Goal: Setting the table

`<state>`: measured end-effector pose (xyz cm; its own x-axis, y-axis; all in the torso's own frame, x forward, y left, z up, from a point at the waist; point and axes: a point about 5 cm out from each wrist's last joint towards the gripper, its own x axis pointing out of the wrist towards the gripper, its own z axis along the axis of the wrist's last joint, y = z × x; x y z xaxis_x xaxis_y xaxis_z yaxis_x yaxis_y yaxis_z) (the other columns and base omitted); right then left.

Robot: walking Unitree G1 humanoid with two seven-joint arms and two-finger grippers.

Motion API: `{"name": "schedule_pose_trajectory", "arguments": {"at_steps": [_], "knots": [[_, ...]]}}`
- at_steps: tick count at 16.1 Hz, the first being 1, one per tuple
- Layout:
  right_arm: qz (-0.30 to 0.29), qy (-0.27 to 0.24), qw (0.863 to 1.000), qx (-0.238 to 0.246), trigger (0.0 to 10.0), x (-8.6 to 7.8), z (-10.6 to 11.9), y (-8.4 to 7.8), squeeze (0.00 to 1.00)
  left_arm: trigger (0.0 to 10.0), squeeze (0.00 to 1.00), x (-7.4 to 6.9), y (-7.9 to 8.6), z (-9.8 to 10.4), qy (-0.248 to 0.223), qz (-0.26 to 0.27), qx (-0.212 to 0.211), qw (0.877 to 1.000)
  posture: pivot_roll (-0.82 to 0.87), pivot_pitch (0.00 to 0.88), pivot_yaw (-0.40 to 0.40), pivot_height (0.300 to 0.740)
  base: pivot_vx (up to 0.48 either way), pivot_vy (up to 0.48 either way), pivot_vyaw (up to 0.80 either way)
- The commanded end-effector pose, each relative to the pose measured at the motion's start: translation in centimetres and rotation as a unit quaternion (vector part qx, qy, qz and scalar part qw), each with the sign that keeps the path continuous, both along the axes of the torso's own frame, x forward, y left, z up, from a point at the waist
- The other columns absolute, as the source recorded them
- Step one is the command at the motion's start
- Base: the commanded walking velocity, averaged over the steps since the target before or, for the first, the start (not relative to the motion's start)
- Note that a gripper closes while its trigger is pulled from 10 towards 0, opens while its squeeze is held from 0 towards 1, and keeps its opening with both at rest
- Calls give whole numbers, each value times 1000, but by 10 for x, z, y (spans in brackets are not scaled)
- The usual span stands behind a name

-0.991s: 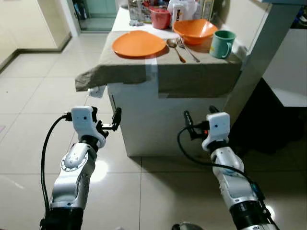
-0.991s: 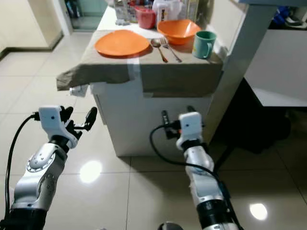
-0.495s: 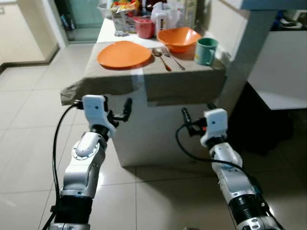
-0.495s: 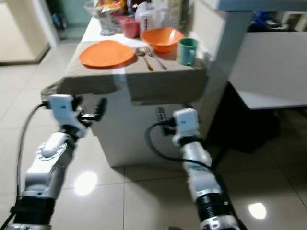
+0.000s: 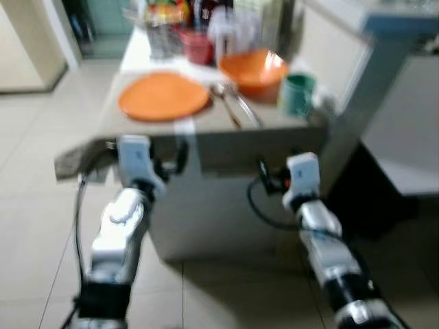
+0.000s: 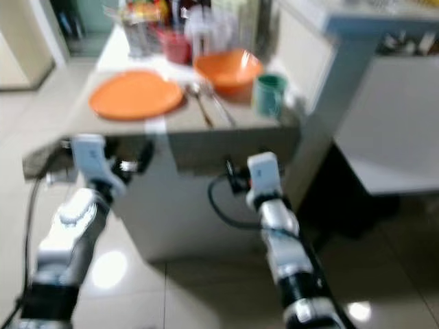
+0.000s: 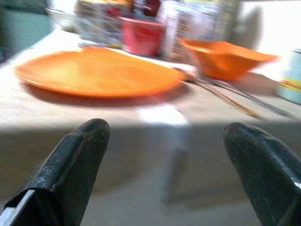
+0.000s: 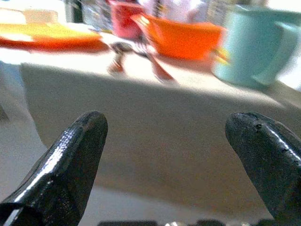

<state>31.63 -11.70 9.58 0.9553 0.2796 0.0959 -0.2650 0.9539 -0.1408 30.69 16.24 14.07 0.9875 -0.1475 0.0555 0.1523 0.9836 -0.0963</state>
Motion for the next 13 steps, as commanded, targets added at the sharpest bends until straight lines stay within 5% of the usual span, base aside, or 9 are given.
{"name": "schedule_pose_trajectory", "arguments": {"at_steps": [1, 5, 9, 13], "knots": [[24, -17, 1000, -1, 10000, 2, 8, 13, 0, 10000, 0, 0, 9, 4, -7, 18, 7, 1000, -44, 0, 21, 727, 461, 0, 0], [40, -46, 998, 0, 10000, 0, 17, 18, 0, 10000, 0, 4, 15, 14, -26, 31, 3, 999, -44, 0, 21, 727, 461, 0, 0], [48, -134, 989, 26, 10000, 3, 71, 22, 0, 10000, 0, 12, 19, 34, -42, 41, 6, 998, -51, 0, 27, 727, 0, 0, 0], [30, -107, 993, 30, 10000, 8, 62, 19, 0, 10000, 0, 20, 20, 38, -41, 31, 23, 998, -57, 0, 36, 727, 65, 87, 0]]}}
